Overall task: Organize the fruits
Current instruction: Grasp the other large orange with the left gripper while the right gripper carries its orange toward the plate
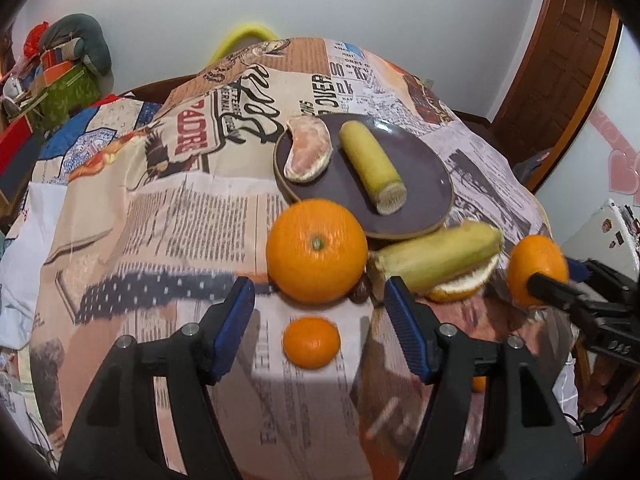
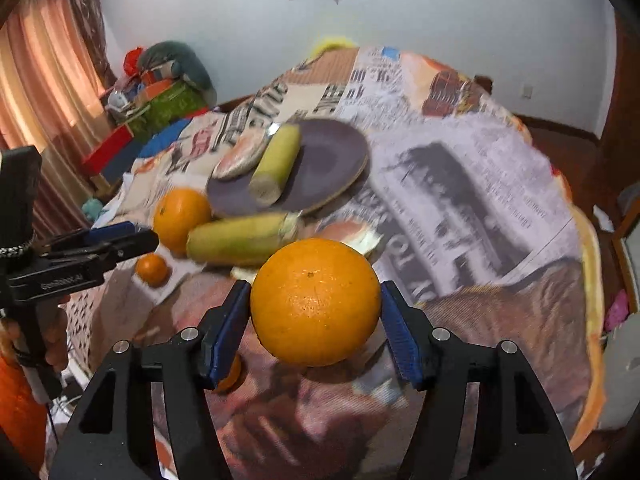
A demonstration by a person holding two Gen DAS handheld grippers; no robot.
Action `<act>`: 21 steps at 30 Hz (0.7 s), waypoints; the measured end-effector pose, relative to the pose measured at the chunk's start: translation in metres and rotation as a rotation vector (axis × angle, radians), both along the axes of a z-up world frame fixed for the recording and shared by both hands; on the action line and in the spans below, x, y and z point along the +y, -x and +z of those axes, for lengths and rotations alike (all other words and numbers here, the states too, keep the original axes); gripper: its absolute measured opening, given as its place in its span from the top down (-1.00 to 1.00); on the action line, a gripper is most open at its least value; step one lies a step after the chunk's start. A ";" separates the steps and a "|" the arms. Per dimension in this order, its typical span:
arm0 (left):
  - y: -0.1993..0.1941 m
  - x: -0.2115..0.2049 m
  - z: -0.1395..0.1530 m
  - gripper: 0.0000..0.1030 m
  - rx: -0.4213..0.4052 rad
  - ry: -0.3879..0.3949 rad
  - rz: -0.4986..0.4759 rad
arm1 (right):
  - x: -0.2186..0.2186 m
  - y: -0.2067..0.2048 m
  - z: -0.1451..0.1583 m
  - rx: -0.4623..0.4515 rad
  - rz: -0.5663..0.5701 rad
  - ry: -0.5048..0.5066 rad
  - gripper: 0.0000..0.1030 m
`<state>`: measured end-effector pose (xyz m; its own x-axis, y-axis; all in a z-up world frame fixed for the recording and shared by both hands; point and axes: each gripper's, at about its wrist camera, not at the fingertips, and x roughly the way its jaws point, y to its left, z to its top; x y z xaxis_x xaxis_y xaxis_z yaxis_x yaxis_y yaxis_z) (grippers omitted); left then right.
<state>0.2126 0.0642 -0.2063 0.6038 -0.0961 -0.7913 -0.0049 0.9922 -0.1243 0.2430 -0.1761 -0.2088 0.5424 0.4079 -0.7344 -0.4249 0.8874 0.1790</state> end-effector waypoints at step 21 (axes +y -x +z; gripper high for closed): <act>-0.045 0.008 -0.025 -0.43 0.035 0.039 0.016 | -0.002 -0.022 0.005 -0.023 0.000 -0.010 -0.19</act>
